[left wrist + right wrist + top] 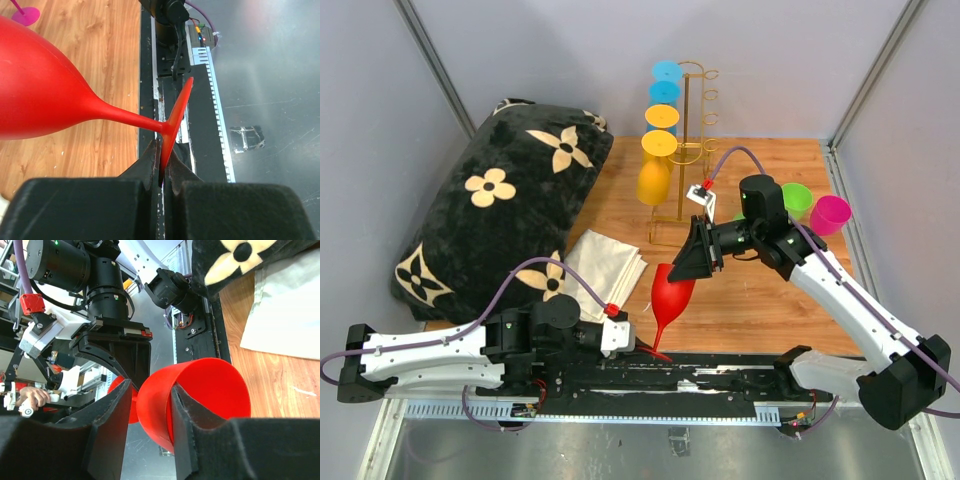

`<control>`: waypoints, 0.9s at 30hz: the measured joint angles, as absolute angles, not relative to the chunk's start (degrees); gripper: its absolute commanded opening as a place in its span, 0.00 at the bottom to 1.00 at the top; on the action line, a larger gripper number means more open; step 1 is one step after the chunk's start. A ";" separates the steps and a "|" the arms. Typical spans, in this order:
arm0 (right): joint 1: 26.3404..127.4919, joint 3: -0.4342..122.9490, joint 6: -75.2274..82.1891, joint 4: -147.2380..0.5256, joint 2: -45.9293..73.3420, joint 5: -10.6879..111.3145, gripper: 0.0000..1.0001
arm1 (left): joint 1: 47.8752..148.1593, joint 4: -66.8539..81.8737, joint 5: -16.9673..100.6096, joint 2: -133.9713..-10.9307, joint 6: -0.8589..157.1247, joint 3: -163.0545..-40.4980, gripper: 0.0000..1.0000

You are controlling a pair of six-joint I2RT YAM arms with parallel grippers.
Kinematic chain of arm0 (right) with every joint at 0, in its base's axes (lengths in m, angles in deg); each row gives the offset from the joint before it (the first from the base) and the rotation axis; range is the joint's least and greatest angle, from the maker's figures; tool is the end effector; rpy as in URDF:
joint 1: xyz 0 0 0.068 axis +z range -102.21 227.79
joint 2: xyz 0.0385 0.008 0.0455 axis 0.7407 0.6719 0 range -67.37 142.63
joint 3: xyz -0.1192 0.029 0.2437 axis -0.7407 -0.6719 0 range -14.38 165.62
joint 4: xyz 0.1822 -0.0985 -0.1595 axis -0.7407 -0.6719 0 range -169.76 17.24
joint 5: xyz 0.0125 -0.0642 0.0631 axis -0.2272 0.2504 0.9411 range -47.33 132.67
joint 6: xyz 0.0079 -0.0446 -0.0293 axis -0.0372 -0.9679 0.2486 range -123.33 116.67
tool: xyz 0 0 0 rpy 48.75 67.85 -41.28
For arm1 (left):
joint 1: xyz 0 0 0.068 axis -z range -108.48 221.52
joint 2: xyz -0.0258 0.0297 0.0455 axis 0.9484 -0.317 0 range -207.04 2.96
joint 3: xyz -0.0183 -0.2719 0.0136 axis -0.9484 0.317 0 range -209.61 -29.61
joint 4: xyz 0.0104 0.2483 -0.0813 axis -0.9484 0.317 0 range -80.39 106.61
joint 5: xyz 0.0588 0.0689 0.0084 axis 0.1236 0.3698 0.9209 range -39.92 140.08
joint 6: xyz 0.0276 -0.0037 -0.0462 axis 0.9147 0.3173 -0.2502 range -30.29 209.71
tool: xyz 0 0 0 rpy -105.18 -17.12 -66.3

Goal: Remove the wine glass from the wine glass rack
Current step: Place the wine glass at the center of the board.

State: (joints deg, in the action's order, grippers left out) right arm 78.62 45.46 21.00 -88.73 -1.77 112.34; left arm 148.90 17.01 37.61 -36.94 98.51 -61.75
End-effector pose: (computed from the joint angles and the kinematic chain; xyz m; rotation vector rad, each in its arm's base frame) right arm 0.1897 0.1521 0.3570 -1.0079 1.8560 1.7779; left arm 0.0303 -0.1708 0.2808 1.4523 1.3136 -1.0176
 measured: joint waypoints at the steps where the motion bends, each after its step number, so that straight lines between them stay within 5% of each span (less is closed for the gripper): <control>1: 78.62 45.46 20.83 -88.84 -1.77 112.32 0.30 | 148.92 17.01 37.50 -36.94 98.53 -61.75 0.01; 13: 78.62 45.48 20.22 -89.08 -1.92 112.28 0.01 | 149.30 17.21 38.18 -36.94 98.71 -61.75 0.03; 17: 78.62 45.57 19.95 -89.30 -2.05 111.49 0.01 | 149.34 17.25 38.82 -36.94 98.44 -61.75 0.08; 27: 79.08 46.13 19.06 -90.69 -4.83 109.35 0.01 | 149.03 18.65 42.68 -37.71 94.75 -61.75 0.46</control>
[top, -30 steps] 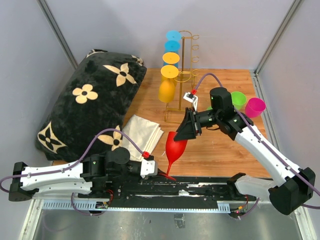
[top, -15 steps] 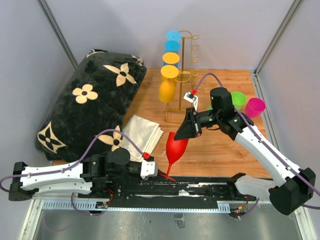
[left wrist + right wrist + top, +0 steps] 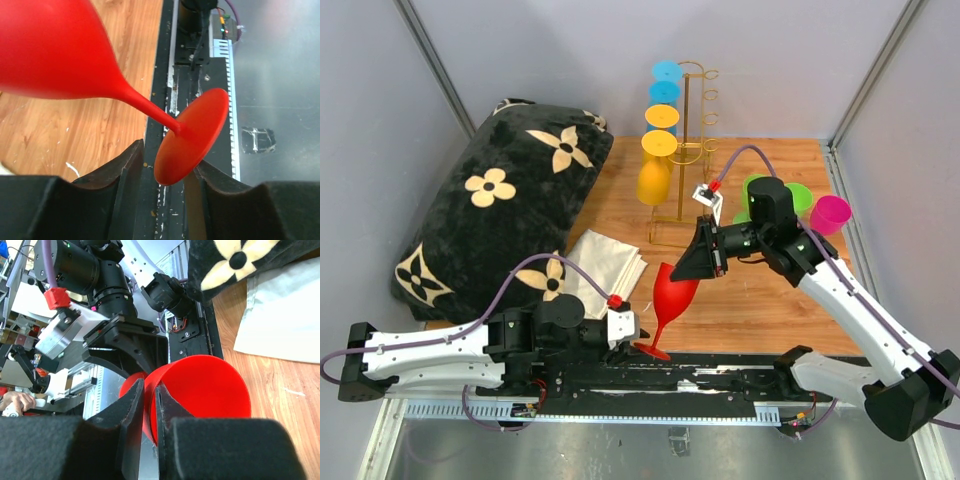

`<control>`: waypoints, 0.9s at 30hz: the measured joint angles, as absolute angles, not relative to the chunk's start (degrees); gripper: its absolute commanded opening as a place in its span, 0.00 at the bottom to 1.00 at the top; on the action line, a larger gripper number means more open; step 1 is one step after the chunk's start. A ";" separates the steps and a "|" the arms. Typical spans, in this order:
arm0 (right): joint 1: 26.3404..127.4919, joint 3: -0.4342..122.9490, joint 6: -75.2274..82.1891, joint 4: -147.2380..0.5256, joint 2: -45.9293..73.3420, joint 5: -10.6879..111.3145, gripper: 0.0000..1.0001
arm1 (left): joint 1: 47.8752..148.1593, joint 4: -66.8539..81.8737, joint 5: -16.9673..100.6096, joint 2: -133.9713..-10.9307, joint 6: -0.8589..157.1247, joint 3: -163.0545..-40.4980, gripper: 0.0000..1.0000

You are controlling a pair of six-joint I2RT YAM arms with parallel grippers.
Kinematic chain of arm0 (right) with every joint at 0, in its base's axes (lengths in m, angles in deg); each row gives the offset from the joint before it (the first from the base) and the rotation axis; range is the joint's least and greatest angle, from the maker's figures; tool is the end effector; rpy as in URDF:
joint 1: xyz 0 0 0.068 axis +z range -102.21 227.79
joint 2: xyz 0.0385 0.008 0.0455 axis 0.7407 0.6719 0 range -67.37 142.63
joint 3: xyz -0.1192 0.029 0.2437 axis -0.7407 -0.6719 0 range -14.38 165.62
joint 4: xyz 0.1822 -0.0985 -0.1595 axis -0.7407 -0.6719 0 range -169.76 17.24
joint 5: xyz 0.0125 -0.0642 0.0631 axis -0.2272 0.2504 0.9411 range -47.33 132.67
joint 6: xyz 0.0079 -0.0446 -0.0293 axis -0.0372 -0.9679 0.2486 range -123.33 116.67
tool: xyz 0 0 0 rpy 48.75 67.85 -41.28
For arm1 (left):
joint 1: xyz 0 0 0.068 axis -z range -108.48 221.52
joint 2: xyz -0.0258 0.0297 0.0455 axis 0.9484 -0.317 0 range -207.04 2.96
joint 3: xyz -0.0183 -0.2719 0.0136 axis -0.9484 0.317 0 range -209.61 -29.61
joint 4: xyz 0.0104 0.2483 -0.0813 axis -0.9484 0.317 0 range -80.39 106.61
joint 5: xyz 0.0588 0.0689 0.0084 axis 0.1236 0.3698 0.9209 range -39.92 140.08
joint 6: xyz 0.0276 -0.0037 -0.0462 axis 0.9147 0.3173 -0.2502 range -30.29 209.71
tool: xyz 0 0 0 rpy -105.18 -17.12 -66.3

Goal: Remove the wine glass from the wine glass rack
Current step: Place the wine glass at the center of the board.

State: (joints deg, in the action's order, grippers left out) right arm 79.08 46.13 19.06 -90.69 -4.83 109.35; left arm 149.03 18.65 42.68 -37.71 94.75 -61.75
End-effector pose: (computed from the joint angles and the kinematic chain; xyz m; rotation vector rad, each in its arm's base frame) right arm 0.1778 0.1463 0.3689 -1.0140 1.8146 1.7054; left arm 0.0333 -0.1721 0.2756 1.3872 1.4371 -0.9679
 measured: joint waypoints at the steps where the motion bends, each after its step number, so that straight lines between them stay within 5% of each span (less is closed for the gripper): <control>1: 79.08 46.16 18.95 -91.02 -5.22 109.11 0.01 | 148.95 18.59 43.25 -37.82 94.36 -61.75 0.52; 4: 79.80 46.42 18.08 -92.62 -6.12 107.75 0.01 | 148.73 17.60 44.72 -37.82 93.53 -61.75 0.74; 6: 80.74 46.88 16.50 -94.87 -6.45 105.63 0.01 | 148.51 16.51 45.39 -37.80 93.24 -61.75 0.98; 17: 81.55 48.41 6.82 -107.57 -8.26 88.78 0.01 | 148.47 13.80 49.48 -37.80 92.19 -61.75 1.00; 27: 81.55 48.23 4.39 -112.18 -9.33 53.46 0.01 | 148.47 7.74 62.11 -36.70 85.02 -59.80 1.00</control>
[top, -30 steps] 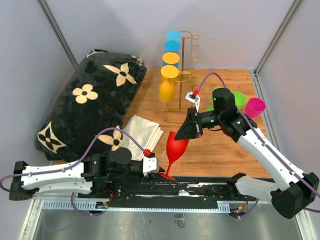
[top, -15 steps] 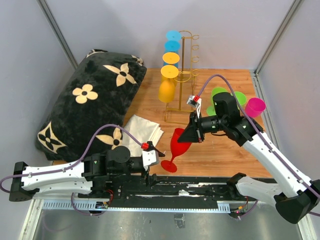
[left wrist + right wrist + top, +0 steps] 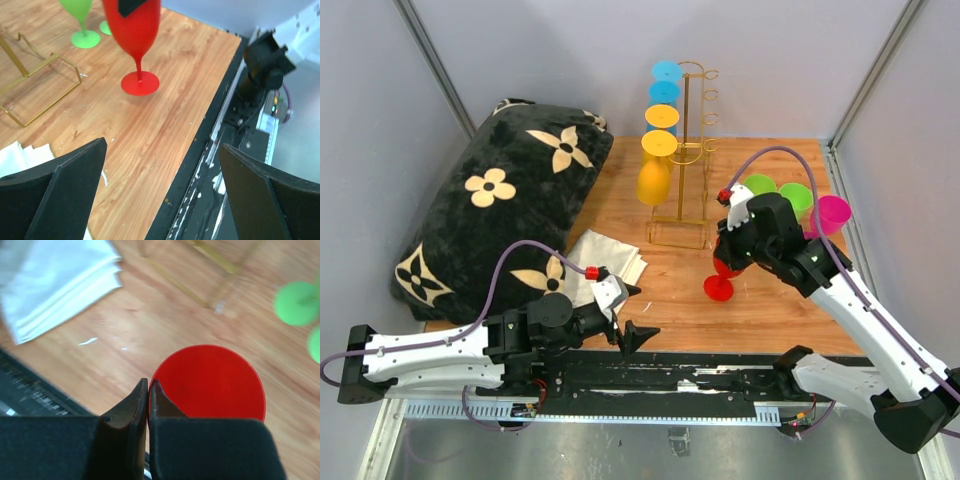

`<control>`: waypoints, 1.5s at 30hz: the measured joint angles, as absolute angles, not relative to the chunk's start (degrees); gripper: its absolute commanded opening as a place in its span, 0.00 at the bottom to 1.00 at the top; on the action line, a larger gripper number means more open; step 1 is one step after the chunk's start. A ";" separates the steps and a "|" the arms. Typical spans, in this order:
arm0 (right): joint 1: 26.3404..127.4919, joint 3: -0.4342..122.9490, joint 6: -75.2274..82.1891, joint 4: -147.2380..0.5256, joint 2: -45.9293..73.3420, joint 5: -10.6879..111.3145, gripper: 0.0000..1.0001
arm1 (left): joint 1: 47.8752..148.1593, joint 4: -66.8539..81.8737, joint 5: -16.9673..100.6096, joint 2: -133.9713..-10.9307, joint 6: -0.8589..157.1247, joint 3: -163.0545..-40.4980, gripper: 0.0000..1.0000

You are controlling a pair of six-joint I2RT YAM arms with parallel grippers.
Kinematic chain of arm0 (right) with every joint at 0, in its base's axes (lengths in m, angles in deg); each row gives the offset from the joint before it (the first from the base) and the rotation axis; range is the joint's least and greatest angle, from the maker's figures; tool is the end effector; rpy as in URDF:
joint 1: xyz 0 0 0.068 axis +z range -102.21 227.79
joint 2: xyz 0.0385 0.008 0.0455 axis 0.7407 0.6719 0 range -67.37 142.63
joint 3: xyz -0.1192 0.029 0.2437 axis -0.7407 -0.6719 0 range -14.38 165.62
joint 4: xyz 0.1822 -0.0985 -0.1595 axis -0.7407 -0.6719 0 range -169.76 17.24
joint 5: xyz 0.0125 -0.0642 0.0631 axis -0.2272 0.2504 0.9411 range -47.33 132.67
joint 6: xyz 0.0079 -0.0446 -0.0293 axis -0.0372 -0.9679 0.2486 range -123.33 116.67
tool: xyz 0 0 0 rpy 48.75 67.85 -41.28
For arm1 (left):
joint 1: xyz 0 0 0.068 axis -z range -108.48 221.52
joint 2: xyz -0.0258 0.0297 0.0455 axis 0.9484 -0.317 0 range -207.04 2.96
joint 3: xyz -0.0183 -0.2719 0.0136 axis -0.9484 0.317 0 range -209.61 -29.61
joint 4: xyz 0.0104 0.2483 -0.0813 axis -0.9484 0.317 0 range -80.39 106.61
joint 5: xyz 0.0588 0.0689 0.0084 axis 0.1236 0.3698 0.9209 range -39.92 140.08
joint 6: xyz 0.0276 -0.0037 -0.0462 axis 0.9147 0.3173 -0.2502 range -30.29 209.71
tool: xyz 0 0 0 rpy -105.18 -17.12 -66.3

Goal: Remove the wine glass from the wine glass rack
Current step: Place the wine glass at the center of the board.

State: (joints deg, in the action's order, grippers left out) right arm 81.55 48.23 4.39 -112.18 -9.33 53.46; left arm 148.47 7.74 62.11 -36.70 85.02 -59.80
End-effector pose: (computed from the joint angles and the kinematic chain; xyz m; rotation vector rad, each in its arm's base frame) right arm 0.1700 0.1217 0.3545 -0.6098 2.1489 0.6096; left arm 0.0470 -0.1700 0.2865 0.9133 1.5285 -0.8735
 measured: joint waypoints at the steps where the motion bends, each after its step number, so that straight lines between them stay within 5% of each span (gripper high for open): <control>1: 81.55 47.58 4.44 -111.81 -9.86 49.44 0.01 | 148.47 6.96 63.27 -36.53 83.52 -59.45 0.99; 8: 81.55 41.17 6.49 -109.29 -12.74 29.39 0.01 | 148.47 3.61 69.76 -36.35 70.88 -57.73 1.00; 17: 81.53 36.43 9.00 -101.71 -12.94 18.75 0.01 | 148.47 10.24 74.79 -41.25 59.54 -64.09 1.00; 45: 70.68 38.64 8.98 -82.04 6.05 27.41 0.01 | 143.63 14.94 73.63 -44.66 50.71 -66.23 1.00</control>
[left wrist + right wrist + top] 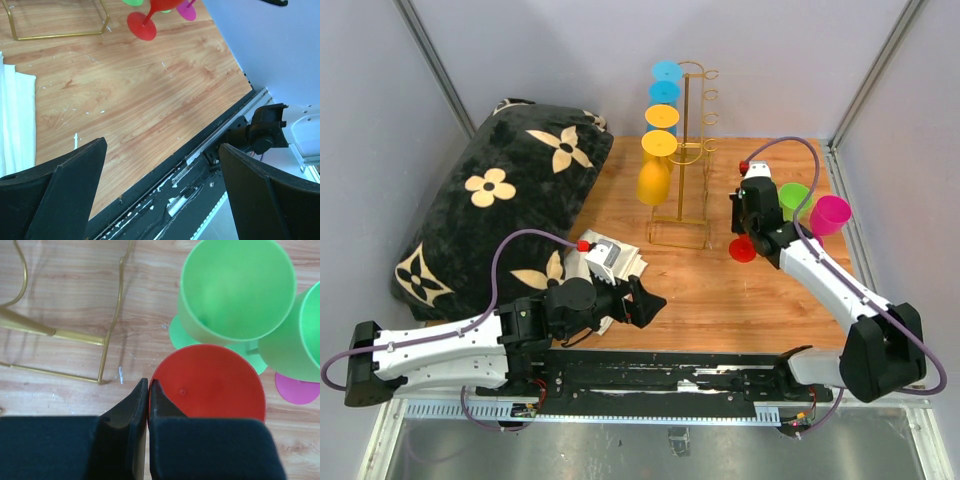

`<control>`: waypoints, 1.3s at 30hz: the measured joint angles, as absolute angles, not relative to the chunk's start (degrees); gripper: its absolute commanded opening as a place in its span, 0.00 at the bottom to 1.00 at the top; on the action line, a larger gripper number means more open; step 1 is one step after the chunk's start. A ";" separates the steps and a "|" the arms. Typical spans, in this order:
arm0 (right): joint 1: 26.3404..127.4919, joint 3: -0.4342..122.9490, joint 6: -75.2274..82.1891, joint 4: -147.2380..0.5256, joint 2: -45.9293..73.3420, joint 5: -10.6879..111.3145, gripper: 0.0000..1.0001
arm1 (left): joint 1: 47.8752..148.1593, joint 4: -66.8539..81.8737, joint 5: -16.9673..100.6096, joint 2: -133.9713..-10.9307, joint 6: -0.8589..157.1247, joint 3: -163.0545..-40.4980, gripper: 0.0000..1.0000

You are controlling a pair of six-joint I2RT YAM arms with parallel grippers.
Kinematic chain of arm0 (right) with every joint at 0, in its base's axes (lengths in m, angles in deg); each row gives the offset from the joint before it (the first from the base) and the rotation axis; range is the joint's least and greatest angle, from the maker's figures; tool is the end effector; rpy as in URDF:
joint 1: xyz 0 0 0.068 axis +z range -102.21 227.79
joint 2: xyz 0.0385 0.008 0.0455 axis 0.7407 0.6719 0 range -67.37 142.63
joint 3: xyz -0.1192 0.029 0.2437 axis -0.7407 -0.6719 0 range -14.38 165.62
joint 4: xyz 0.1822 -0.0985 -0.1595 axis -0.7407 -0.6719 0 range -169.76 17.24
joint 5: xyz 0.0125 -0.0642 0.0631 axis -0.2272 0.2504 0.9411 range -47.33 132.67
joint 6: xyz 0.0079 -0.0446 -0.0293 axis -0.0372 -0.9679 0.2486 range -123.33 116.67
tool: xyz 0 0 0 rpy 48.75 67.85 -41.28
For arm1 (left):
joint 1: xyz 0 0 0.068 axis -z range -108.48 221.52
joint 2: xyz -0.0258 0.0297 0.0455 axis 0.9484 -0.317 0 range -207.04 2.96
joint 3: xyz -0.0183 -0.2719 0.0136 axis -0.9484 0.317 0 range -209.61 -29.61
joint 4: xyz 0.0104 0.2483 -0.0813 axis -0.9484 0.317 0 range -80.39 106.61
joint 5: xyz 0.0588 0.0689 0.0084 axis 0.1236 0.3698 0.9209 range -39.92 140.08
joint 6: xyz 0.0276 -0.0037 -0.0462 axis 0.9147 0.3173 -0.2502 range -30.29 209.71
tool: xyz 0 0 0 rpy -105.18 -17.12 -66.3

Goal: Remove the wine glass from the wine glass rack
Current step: Place the wine glass at the center of the board.

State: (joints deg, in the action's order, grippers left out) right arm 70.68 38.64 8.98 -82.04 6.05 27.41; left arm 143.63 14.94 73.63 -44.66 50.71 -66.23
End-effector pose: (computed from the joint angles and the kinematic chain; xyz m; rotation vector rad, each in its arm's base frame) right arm 0.2701 0.1039 0.2837 -0.0303 2.0702 0.0991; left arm 0.0738 -0.1825 0.2907 0.2600 1.9286 -0.9613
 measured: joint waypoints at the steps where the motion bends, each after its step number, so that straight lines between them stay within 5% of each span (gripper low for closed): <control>1: 69.85 39.10 9.24 -82.06 6.45 28.00 0.01 | 143.63 15.09 73.55 -44.77 50.71 -66.23 1.00; 39: 67.49 49.28 10.21 -93.84 10.18 37.98 0.26 | 143.63 15.81 73.37 -45.14 50.64 -66.25 1.00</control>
